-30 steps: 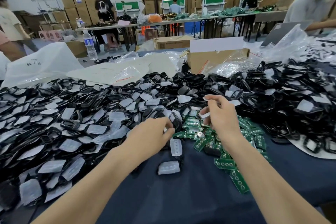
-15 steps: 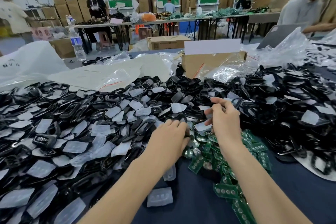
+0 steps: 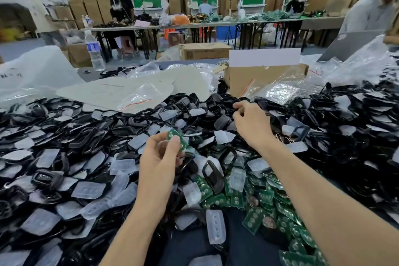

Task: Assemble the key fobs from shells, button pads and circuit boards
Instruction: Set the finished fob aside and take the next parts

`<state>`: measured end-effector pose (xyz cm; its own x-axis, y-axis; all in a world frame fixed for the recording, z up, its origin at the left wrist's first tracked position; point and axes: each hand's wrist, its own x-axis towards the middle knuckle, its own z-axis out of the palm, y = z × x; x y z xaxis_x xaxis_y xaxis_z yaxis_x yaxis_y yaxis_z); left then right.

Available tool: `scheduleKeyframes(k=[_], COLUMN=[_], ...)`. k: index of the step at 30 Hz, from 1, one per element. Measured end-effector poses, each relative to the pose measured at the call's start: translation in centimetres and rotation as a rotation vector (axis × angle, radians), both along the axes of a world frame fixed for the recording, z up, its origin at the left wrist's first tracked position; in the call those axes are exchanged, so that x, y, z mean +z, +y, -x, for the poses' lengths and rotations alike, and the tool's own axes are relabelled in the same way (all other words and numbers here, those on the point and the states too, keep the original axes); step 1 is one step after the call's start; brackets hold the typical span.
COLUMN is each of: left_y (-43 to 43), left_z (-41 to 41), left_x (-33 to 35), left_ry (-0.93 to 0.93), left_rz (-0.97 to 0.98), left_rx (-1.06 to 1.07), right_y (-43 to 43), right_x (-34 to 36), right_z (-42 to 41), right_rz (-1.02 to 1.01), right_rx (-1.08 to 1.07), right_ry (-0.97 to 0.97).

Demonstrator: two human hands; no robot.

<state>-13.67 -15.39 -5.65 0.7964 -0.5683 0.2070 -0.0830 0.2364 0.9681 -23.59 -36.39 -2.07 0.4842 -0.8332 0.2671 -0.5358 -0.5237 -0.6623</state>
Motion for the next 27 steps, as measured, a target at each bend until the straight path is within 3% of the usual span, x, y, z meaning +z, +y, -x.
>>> scheduleKeyframes(k=[7, 13, 15, 17, 19, 23, 27], left_y=[0.1, 0.0, 0.1, 0.2, 0.3, 0.5, 0.4], left_z=[-1.2, -1.2, -1.0, -0.9, -0.7, -0.2, 0.8], left_x=[-0.4, -0.1, 0.0, 0.1, 0.3, 0.7, 0.9], left_ry=[0.061, 0.054, 0.063, 0.066, 0.057, 0.036, 0.009], left_rz=[0.074, 0.135, 0.146, 0.153, 0.154, 0.141, 0.116], left_rx=[0.03, 0.051, 0.05, 0.049, 0.038, 0.018, -0.024], right_y=[-0.5, 0.3, 0.4, 0.9, 1.7, 4.8, 8.7], right_x=[-0.9, -1.3, -1.2, -0.3, 0.9, 2.3, 1.5], right_z=[-5.4, -6.3, -5.9, -4.9, -3.8, -0.8, 2.0], right_rz=[0.007, 0.175, 0.13, -0.043, -0.321, -1.071, -1.32], right_rx=[0.051, 0.099, 0.117, 0.111, 0.088, 0.191, 0.271], right_ry=[0.568, 0.63, 0.506, 0.227, -0.141, -0.924, -1.124])
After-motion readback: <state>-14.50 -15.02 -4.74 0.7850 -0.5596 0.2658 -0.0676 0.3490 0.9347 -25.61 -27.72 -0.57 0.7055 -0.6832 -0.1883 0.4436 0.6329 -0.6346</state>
